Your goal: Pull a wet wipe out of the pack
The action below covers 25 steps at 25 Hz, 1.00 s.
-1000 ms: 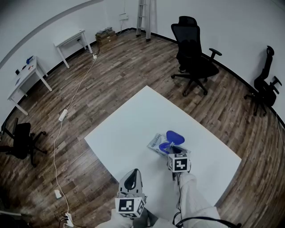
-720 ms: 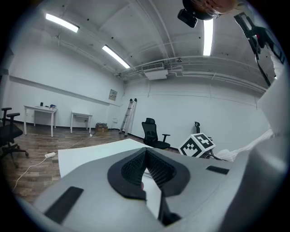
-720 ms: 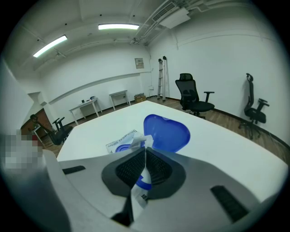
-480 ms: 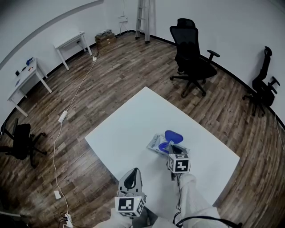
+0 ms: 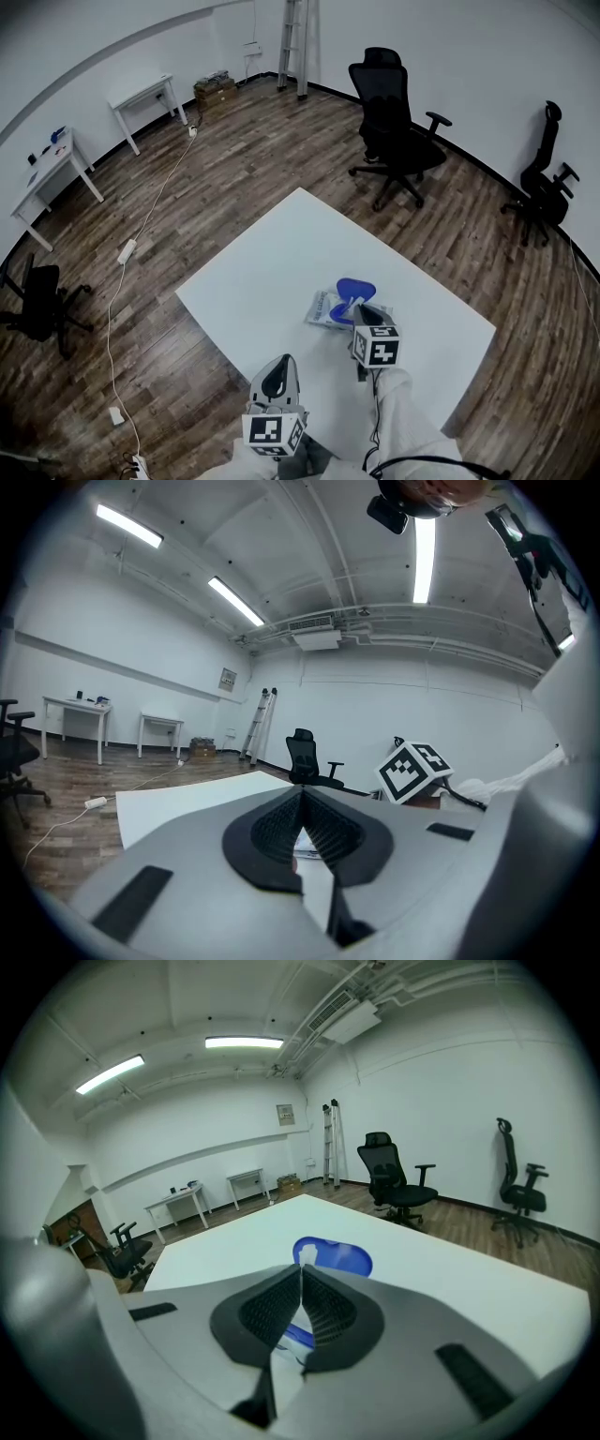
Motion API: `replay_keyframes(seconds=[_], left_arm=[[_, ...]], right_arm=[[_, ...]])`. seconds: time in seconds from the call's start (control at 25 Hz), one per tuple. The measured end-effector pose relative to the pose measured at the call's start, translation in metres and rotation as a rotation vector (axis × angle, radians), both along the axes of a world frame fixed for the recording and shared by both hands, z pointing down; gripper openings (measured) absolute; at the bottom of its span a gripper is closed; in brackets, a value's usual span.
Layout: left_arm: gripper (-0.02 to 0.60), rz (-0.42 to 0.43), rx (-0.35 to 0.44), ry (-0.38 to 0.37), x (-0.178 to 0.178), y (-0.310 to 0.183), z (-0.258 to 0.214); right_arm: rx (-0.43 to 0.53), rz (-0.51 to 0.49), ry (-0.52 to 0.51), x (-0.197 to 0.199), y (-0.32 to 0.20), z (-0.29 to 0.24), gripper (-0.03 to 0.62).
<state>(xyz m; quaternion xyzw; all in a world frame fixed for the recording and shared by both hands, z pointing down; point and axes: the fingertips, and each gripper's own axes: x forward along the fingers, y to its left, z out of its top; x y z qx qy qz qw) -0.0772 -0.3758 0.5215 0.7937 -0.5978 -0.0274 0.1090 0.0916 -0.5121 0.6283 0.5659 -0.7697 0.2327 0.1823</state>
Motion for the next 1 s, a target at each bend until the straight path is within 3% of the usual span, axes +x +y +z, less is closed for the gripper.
replay_keyframes(seconds=[0.56, 1.0], left_arm=[[-0.004, 0.038, 0.033, 0.02, 0.018, 0.023, -0.012], [-0.004, 0.089, 0.012, 0.027, 0.044, 0.038, -0.012]], right_arm=[[0.11, -0.008, -0.033, 0.005, 0.039, -0.056, 0.014], [0.124, 0.012, -0.128, 0.006, 0.122, -0.065, 0.014]])
